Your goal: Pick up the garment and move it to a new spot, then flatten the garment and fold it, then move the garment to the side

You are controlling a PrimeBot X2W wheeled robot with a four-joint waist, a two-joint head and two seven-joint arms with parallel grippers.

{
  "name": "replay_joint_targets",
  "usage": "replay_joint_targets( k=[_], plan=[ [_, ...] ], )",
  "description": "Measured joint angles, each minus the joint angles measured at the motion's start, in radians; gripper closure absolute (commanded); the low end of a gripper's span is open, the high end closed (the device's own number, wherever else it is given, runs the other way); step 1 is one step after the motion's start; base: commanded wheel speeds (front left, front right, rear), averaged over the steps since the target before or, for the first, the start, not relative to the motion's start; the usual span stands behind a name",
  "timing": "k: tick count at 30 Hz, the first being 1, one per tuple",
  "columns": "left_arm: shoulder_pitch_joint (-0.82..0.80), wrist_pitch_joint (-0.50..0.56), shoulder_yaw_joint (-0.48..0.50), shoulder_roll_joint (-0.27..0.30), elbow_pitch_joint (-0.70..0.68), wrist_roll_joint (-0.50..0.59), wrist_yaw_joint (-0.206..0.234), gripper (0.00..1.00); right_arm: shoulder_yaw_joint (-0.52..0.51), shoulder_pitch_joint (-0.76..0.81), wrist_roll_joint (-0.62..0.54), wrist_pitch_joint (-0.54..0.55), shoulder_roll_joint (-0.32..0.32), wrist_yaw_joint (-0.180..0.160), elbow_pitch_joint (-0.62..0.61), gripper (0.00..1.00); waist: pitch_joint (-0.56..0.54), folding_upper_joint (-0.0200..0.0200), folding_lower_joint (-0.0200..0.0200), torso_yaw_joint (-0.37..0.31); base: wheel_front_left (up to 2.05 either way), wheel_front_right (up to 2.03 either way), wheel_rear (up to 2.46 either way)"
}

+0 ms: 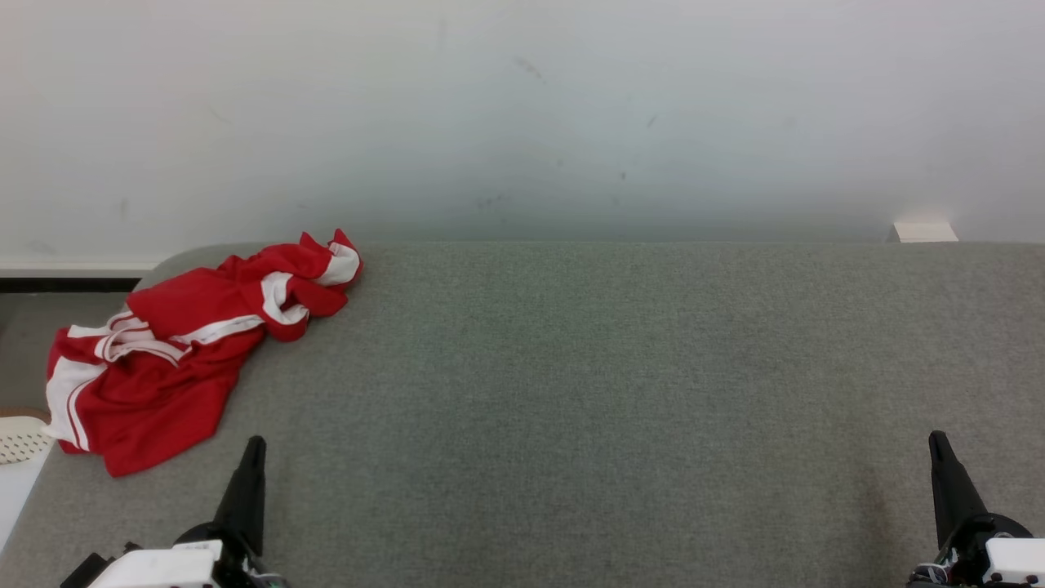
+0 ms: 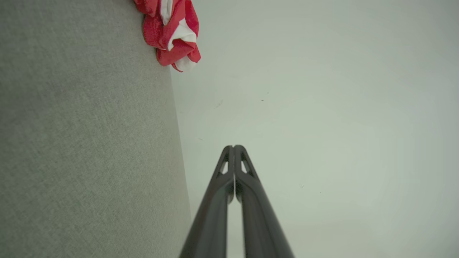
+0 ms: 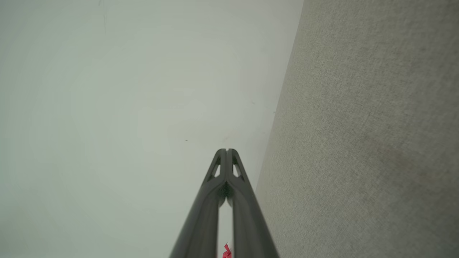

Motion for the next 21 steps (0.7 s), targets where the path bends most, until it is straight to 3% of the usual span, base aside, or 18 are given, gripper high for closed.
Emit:
replay_joint_targets(
  k=[21],
  plan=[
    [0.0, 0.0, 0.0, 0.0, 0.0, 0.0, 0.0, 1.0, 0.0, 0.0, 0.0, 0.0, 0.0, 0.0, 0.0, 1.0, 0.0, 0.0, 0.0, 0.0, 0.0, 0.0, 0.0]
  ],
)
